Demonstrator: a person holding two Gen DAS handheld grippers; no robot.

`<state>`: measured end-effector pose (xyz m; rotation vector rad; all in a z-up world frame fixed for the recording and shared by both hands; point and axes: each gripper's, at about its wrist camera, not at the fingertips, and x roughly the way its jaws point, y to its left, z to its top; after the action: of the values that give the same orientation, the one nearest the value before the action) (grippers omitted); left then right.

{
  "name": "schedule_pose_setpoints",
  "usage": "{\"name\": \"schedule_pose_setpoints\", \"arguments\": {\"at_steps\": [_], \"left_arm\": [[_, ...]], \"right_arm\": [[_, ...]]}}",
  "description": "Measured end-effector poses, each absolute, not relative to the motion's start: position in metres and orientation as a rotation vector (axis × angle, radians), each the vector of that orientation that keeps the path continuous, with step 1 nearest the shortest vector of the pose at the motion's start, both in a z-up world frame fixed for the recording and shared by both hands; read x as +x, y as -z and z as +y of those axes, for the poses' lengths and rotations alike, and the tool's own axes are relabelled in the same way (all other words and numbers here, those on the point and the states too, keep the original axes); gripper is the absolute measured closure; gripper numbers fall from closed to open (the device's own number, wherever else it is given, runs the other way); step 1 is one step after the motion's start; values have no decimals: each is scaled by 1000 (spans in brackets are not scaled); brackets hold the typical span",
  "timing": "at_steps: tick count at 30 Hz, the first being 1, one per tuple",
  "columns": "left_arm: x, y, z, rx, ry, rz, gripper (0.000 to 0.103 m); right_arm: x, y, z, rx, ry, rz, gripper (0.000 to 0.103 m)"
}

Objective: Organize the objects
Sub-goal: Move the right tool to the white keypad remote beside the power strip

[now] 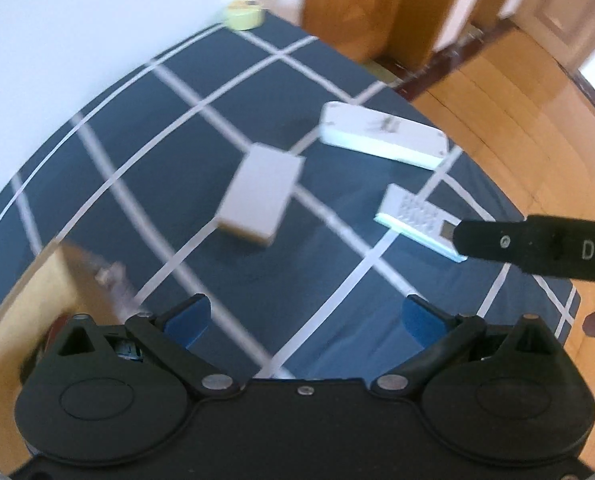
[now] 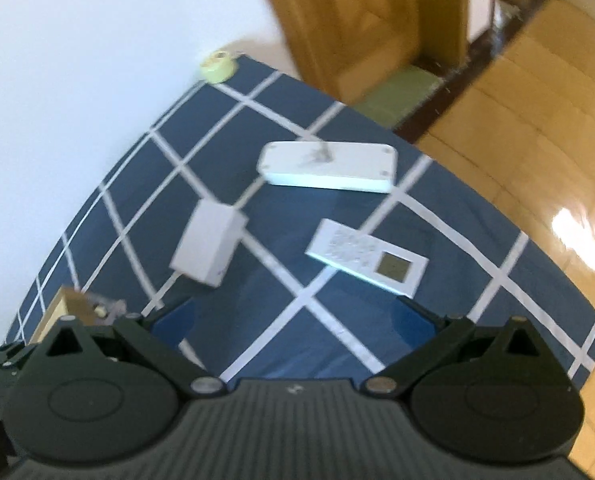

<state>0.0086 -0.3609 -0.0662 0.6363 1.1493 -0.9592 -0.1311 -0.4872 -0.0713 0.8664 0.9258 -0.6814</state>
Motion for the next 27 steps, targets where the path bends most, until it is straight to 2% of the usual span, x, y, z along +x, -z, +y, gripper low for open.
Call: {"name": "schedule_pose_setpoints", "arguments": {"at_steps": [14,27], "left_arm": [[2,130,-472,860,1167,1204,0],[8,191,-514,950,1270,1284,0]], "right_arm": [[-144,139,-550,1100,884,942,0],[-129,196,-569,1221,963,977,0]]}}
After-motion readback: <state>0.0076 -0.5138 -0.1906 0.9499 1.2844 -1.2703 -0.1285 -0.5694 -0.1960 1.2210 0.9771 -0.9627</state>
